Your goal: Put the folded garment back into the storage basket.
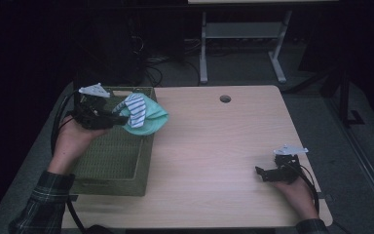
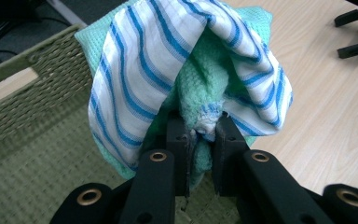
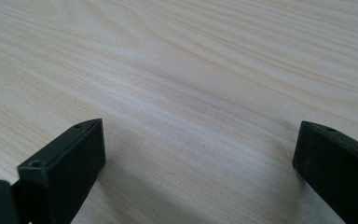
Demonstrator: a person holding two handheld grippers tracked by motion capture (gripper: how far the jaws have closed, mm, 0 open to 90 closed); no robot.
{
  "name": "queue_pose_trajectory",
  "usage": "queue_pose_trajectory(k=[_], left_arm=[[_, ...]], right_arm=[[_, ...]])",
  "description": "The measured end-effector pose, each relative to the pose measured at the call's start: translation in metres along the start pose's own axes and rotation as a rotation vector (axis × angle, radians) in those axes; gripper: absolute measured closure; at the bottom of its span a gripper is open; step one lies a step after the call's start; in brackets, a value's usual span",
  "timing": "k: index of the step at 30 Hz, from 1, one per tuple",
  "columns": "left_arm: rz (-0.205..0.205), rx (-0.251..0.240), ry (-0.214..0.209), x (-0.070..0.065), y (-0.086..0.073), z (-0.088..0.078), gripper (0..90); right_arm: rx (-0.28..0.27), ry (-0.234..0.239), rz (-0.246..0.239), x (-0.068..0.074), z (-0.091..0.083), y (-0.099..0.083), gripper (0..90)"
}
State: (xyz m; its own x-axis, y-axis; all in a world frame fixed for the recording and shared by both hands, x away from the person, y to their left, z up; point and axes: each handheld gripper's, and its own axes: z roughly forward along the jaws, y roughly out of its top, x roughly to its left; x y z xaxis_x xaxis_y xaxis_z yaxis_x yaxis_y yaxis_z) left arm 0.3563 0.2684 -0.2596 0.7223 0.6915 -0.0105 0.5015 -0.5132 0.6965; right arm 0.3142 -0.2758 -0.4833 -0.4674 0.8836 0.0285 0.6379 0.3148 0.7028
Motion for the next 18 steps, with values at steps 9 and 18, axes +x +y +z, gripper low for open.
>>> queue_pose_trajectory(k=[9, 18], left_arm=[[-0.049, 0.002, 0.062, 0.016, -0.016, -0.013, 79.2], [-0.09, 0.012, 0.116, 0.027, -0.03, -0.016, 79.2]], right_arm=[[0.0, 0.0, 0.0, 0.0, 0.0, 0.0, 1.9], [0.0, 0.0, 0.0, 0.0, 0.0, 0.0, 1.9]])
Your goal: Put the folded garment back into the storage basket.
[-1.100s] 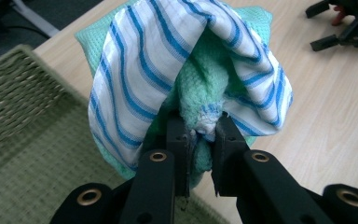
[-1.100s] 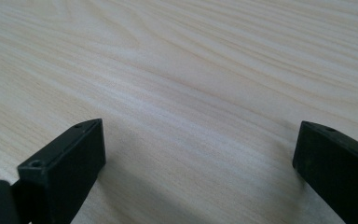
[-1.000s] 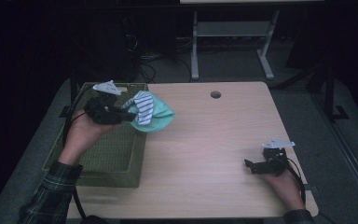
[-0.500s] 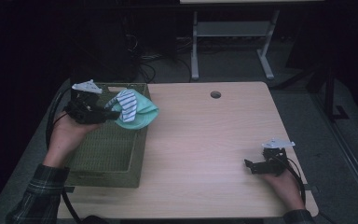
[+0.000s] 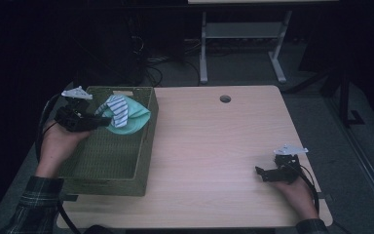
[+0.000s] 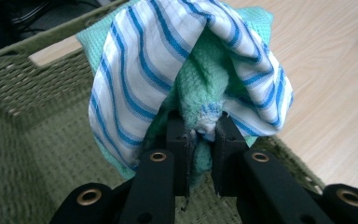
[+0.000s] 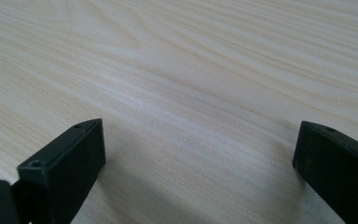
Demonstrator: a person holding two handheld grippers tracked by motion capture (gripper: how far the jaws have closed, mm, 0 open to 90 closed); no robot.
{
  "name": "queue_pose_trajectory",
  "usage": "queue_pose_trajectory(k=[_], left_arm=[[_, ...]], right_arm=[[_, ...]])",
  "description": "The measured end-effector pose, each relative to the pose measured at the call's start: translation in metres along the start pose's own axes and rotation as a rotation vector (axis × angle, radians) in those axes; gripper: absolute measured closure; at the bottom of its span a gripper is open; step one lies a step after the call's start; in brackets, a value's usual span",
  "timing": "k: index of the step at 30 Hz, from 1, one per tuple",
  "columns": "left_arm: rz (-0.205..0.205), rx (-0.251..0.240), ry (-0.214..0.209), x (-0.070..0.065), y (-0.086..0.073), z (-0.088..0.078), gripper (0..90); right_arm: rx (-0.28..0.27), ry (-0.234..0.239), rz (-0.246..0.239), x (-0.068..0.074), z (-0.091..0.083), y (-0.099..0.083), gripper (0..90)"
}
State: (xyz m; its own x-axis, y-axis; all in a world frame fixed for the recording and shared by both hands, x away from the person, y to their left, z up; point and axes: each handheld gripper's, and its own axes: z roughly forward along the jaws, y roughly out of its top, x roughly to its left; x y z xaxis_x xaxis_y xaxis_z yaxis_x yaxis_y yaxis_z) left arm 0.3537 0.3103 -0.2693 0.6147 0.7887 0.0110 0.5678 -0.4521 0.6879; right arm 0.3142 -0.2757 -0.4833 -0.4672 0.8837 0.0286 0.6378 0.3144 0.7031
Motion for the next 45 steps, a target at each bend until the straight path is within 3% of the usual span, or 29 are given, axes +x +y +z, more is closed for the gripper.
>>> queue_pose_trajectory(k=[10, 21, 33, 42, 45], left_arm=[[-0.041, 0.009, 0.062, 0.01, -0.02, 0.015, 79.2], [-0.092, 0.018, 0.094, 0.021, -0.044, 0.034, 79.3], [-0.096, 0.023, 0.108, 0.025, -0.056, 0.046, 79.3], [-0.077, 0.058, 0.11, 0.026, -0.065, 0.06, 79.2], [-0.089, 0.061, 0.107, 0.027, -0.068, 0.065, 79.2]], right_arm=[[0.0, 0.0, -0.001, 0.0, 0.0, 0.0, 1.9], [0.0, 0.0, 0.0, 0.0, 0.0, 0.0, 1.9], [0.0, 0.0, 0.001, 0.0, 0.0, 0.0, 1.9], [-0.001, 0.0, 0.0, 0.0, 0.0, 0.0, 1.9], [-0.001, 0.0, 0.001, 0.0, 0.0, 0.0, 1.9]])
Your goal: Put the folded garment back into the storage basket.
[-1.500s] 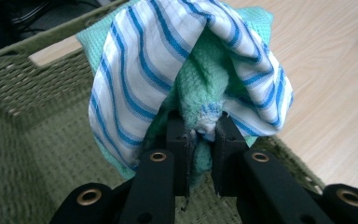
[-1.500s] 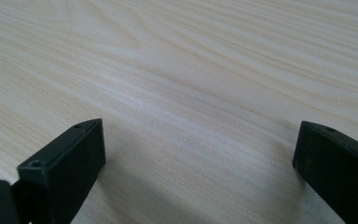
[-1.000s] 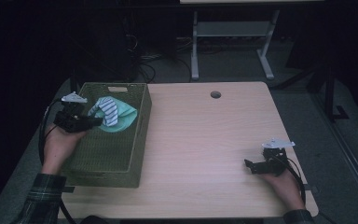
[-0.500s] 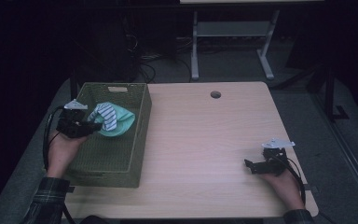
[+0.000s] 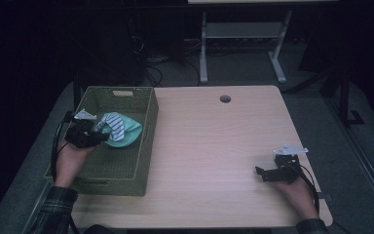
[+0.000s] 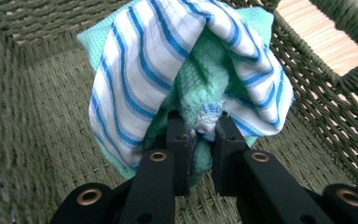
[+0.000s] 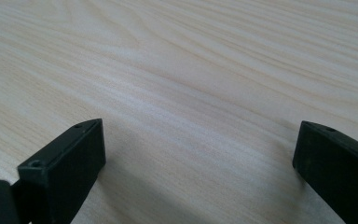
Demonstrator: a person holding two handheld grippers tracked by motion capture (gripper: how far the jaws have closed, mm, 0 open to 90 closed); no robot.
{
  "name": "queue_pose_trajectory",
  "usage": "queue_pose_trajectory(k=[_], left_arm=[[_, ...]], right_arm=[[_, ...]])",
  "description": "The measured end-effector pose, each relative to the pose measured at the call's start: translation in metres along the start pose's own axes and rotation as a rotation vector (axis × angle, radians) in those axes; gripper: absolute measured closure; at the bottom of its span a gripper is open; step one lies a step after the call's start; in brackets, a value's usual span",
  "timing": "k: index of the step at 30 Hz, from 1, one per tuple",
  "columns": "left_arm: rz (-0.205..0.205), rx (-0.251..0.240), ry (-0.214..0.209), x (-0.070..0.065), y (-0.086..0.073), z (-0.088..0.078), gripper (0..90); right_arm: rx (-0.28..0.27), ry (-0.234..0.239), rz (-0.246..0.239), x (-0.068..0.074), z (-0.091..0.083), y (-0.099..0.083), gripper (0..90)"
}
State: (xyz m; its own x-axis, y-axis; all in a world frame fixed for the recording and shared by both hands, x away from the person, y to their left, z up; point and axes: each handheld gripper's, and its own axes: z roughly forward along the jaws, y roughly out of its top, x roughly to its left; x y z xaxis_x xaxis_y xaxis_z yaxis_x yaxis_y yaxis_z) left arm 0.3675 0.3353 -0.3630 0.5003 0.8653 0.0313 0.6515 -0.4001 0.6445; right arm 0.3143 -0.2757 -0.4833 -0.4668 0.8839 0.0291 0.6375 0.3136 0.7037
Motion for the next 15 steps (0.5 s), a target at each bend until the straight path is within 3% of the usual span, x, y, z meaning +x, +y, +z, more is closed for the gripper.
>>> queue_pose_trajectory(k=[15], left_arm=[[-0.002, 0.026, -0.001, -0.006, -0.004, 0.021, 79.0]], right_arm=[[0.0, 0.0, 0.001, 0.0, 0.0, 0.0, 1.9]])
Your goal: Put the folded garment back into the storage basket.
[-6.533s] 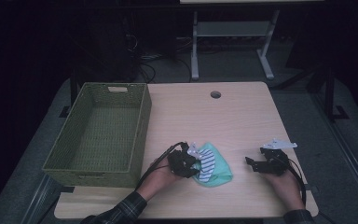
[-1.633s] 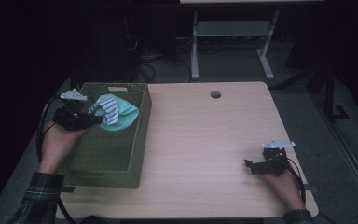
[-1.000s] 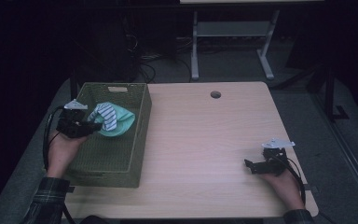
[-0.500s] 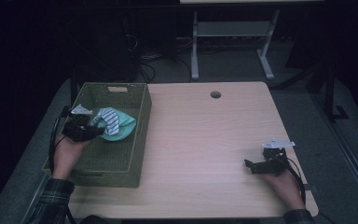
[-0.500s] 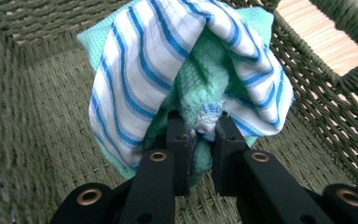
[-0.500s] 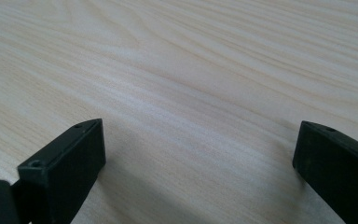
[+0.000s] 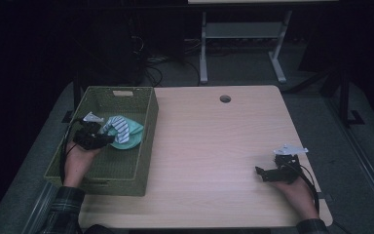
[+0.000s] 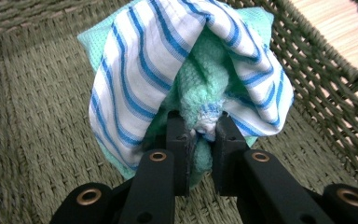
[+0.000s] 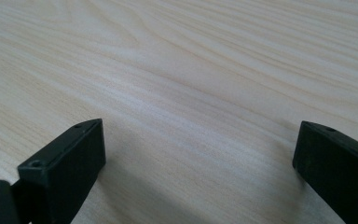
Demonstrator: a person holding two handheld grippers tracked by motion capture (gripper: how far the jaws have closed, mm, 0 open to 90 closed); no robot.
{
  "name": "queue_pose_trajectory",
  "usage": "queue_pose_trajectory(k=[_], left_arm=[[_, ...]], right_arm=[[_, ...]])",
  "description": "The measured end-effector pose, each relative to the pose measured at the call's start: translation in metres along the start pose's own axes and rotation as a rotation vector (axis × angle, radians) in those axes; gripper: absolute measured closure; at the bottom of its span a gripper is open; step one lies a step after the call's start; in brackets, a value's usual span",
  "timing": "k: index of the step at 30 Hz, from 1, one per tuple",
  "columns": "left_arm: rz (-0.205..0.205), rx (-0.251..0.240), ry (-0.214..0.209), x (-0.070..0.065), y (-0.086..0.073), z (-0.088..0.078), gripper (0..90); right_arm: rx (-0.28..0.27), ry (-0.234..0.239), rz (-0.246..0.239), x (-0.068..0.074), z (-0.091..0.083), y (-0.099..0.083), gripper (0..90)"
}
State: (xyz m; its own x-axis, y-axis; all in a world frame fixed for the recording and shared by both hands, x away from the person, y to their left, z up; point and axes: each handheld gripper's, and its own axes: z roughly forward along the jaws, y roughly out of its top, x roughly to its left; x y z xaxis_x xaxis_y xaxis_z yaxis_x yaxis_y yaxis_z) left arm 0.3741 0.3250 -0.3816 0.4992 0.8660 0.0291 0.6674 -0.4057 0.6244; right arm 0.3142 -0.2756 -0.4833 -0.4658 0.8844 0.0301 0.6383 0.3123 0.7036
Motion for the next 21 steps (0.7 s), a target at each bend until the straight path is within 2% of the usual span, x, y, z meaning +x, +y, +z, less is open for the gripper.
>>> queue_pose_trajectory(k=[9, 16, 21], left_arm=[[-0.002, 0.024, 0.001, -0.001, -0.007, 0.006, 77.7], [-0.017, 0.053, -0.018, 0.001, -0.009, 0.011, 74.2], [-0.033, 0.053, -0.011, 0.002, -0.01, 0.013, 62.1]], right_arm=[[0.001, -0.001, 0.0, 0.0, 0.0, 0.0, 1.9], [0.001, -0.001, 0.0, 0.0, 0.0, 0.0, 1.9], [0.001, -0.001, 0.0, 0.0, 0.0, 0.0, 1.9]])
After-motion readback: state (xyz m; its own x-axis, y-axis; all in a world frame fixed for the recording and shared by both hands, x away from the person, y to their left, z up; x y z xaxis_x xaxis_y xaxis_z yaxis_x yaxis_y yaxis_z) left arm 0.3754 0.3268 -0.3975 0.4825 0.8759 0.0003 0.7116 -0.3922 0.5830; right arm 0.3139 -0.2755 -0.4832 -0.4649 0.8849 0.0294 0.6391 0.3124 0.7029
